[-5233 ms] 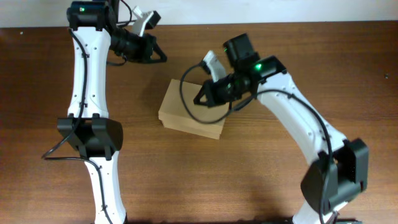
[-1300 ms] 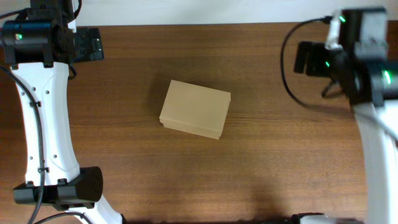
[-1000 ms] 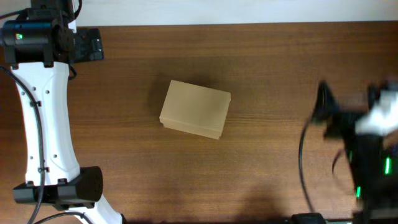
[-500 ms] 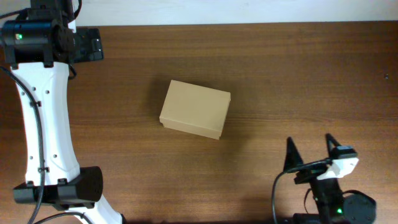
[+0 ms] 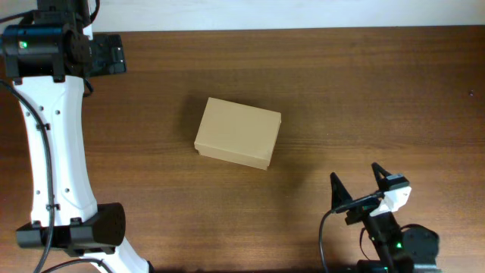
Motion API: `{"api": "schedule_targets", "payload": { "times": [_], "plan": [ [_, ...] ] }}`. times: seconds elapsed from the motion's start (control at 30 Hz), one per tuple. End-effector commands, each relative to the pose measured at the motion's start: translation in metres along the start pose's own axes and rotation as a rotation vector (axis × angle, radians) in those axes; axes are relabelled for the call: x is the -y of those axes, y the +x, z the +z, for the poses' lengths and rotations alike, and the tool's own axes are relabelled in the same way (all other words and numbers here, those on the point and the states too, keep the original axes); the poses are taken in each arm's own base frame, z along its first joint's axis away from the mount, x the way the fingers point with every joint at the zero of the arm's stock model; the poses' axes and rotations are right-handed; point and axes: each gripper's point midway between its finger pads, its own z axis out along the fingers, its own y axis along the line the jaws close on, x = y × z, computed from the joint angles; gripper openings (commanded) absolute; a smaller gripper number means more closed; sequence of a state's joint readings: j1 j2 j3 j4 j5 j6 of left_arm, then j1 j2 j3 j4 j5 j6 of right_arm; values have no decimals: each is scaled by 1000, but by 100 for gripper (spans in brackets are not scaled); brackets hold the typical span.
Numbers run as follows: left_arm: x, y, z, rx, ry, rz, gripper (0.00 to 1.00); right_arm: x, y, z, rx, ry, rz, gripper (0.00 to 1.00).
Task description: Pack container
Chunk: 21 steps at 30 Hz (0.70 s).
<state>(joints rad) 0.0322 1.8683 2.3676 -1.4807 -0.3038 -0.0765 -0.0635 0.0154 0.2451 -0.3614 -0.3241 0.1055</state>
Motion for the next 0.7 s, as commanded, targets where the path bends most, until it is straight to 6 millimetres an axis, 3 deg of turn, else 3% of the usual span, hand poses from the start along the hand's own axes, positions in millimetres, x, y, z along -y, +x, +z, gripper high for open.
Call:
{"api": "schedule_targets", "payload": {
  "times": [0.0,0.07,0.13,0.67],
  "plan": [
    [-3,-1,-3,7,-8,-11,100,8,40,10,-79,5,35,99],
    [-3,-1,-3,7,-8,-11,100,11,61,14,-121,10,49,99],
    [-3,-1,-3,7,-8,-11,100,11,53,15,-91,7,39,99],
    [-3,-1,-3,7,-9,-11,100,11,55,15,-96,11,41,99]
  ]
}}
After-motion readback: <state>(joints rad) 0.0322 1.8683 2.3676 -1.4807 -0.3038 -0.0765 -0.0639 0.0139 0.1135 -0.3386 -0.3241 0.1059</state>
